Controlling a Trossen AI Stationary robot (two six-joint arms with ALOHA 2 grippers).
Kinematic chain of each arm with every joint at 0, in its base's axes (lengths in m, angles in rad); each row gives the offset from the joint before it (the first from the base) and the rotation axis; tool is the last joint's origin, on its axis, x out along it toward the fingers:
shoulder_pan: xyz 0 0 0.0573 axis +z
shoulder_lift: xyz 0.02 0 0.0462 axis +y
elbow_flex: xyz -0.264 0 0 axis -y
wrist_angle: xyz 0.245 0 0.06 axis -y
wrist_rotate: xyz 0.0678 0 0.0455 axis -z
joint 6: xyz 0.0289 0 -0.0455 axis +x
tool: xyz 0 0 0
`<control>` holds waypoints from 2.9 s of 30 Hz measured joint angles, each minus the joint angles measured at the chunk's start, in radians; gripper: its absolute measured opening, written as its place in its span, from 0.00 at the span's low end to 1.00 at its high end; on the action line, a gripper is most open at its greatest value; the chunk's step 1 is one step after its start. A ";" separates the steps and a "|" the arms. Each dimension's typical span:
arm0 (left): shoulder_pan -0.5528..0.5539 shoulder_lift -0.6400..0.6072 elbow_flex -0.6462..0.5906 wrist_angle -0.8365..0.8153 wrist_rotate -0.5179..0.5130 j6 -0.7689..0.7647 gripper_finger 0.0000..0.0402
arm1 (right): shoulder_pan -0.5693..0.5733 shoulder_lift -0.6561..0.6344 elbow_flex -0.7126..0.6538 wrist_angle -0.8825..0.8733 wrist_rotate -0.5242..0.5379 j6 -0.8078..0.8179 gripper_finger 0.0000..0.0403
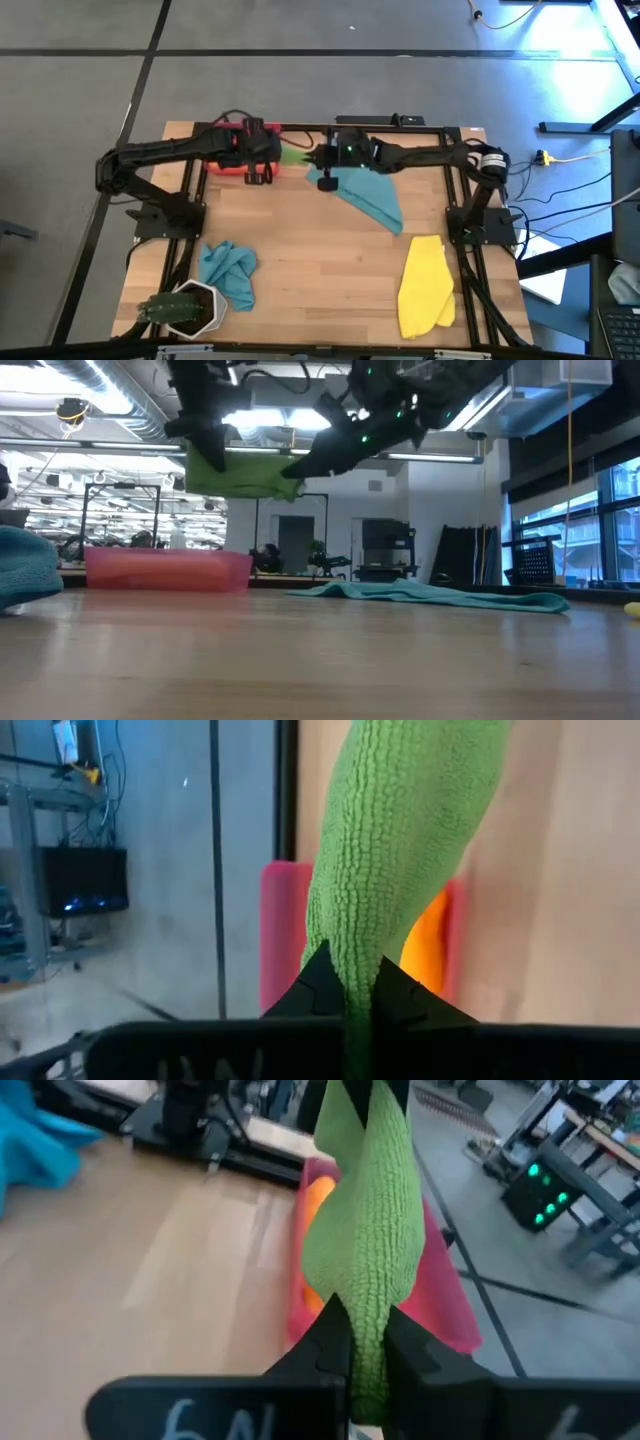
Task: Roll microfiber towels into tight, uniform cylinder then place into a basket
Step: Put the rolled green microfiber towel into the red bin
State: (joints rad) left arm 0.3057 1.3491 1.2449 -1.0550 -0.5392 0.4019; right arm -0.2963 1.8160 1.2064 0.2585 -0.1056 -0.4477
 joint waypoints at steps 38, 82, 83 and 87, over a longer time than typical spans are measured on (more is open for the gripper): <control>0.402 -0.343 -0.351 0.181 0.247 0.054 0.00 | -0.122 0.426 0.728 -0.479 -0.309 -0.024 0.05; 0.473 -0.324 -0.388 0.586 0.284 0.059 0.00 | -0.128 0.385 0.728 -0.685 -0.281 0.045 0.43; 0.466 -0.312 -0.387 0.592 0.294 0.053 0.00 | -0.128 0.377 0.728 -0.717 -0.307 0.045 0.43; 0.458 -0.243 -0.397 0.581 0.295 0.052 0.00 | -0.134 0.351 0.728 -0.787 -0.460 0.046 0.40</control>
State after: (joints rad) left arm 0.7635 1.1065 0.8476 -0.4740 -0.2447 0.4542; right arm -0.4304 2.1672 1.9347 -0.5283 -0.5658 -0.4018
